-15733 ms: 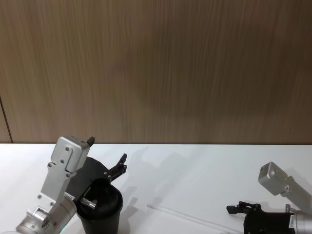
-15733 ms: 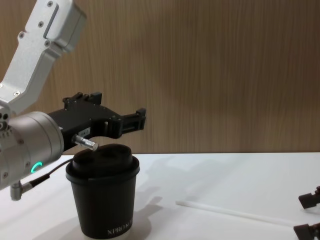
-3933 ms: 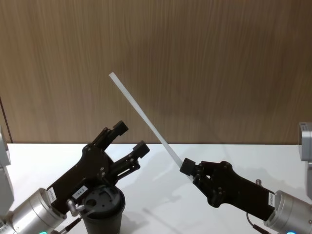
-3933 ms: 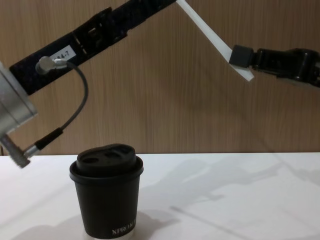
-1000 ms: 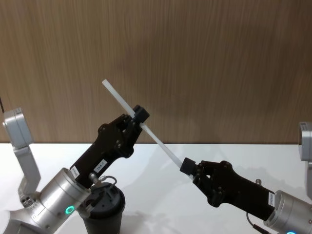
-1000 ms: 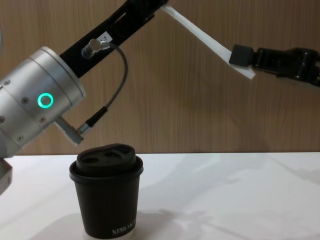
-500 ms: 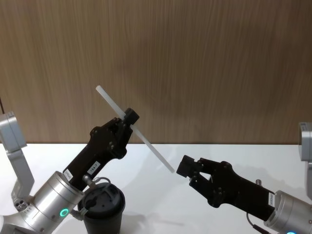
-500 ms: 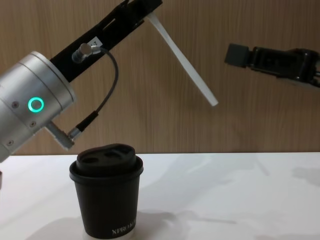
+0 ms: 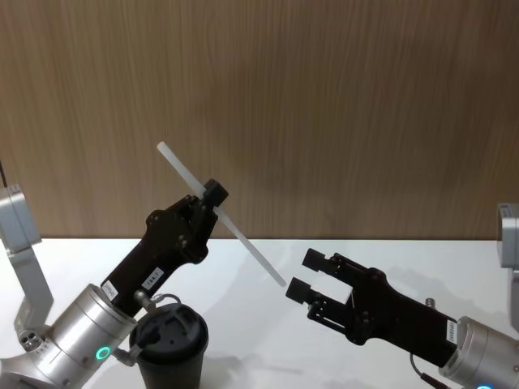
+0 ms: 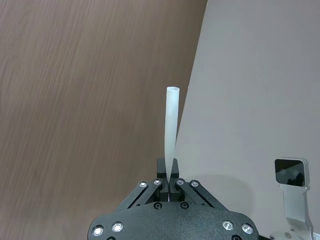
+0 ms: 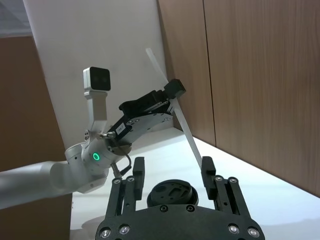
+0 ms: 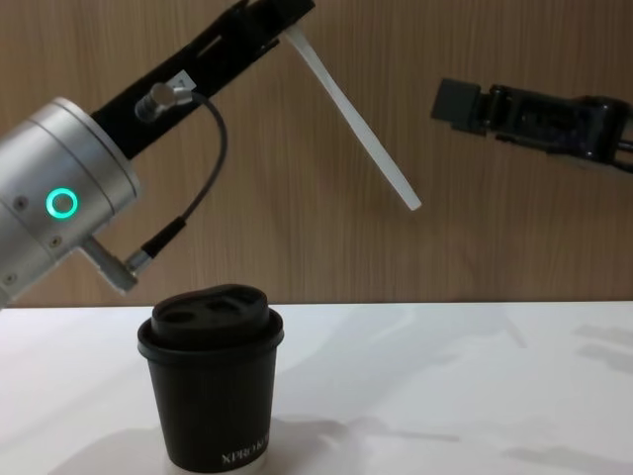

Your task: Pick up the straw with one hand, pass it to the other hand, and insert it into the cup.

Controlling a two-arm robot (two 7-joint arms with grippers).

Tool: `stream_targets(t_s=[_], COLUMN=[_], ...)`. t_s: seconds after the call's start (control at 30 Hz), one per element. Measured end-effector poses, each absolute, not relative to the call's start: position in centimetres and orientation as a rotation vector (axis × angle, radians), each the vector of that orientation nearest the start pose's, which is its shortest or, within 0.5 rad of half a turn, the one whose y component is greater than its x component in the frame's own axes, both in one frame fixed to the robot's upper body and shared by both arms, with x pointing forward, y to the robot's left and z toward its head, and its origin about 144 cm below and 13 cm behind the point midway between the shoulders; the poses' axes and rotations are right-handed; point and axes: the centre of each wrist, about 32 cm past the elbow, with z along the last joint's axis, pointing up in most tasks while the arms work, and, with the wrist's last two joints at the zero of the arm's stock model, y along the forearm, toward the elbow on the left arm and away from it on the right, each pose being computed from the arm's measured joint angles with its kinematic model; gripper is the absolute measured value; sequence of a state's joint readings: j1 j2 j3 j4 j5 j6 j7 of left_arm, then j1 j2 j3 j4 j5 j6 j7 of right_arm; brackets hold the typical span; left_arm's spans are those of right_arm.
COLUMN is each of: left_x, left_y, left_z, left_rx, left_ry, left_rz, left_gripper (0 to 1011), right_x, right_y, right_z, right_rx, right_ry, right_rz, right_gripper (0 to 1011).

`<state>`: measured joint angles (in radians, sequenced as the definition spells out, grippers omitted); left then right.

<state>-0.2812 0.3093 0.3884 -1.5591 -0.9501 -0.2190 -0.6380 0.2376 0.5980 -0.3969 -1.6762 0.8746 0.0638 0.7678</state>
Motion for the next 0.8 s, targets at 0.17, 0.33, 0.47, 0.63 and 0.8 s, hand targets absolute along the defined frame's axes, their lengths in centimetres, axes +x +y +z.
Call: stream_targets(t_s=[0.17,0.33,0.47,0.63,0.8], left_x=[51.1,50.7,50.2,49.4,48.2], left_y=[20.7,21.3,21.9,22.9,23.9], left_z=[122.4,123.7,124.9,126.6,128.2], left_rx=[-0.638,-0.602,-0.564,-0.498,-0.424], left_ry=[0.036,-0.002,-0.034,-0.071,-0.097], left_rz=[0.574,0.58,0.588,0.607,0.628], left_gripper=[6,6,6,5,6], right_x=[49.3,49.3,49.3,49.3,49.3], right_y=[-27.2,-27.2,-27.2,-27.2,-27.2], right_z=[122.9,122.9,122.9,122.9,122.9], right_rx=[0.209,0.209,0.209,0.209,0.209], right_ry=[0.109,0.11,0.109,0.11,0.11], right_rz=[-0.395,-0.395,-0.395,-0.395,-0.395], right_gripper=[828,962,1001,1001,1001])
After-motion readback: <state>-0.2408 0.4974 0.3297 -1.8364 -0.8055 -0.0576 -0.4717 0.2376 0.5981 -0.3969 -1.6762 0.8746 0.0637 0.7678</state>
